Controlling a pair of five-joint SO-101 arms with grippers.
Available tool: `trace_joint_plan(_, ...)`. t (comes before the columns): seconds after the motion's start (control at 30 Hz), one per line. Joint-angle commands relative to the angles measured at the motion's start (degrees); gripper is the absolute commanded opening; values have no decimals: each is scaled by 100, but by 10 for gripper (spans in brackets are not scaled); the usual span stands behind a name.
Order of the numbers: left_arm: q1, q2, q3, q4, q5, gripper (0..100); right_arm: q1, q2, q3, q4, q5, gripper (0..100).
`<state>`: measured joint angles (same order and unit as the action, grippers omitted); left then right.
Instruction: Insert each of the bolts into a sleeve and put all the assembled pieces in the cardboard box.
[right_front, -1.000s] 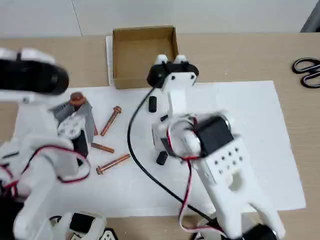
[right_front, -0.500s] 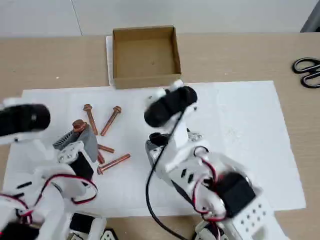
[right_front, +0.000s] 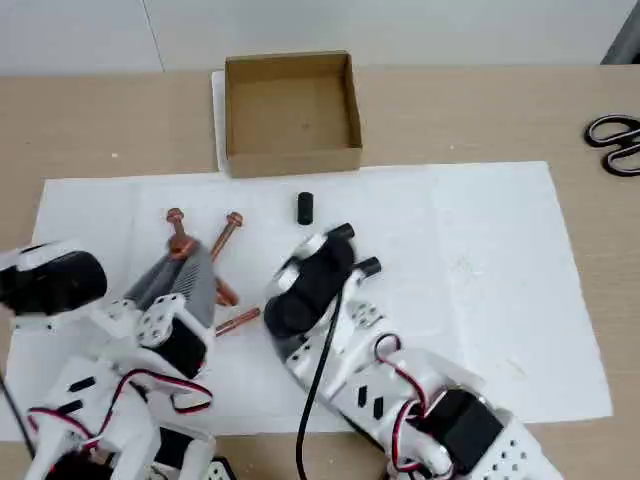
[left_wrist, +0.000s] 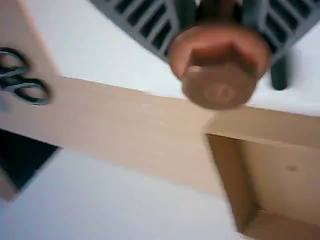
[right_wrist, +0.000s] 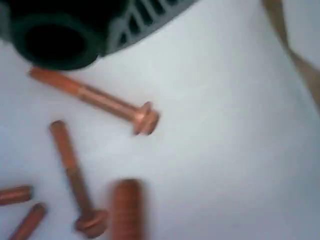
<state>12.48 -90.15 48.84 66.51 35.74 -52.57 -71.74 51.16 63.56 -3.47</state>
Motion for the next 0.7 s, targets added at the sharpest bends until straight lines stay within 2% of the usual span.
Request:
trace_joint_plan(0.0,360,-53,233,-545,264,5,-198,-101,158,-321,53,5)
trace_joint_plan(0.2,501,-53,523,-774,316,5,-207,-66,246,-980,53,5)
trace_joint_plan(0.67,545,-44,163,-747,308,5,-110,-101,580,-998,53,4)
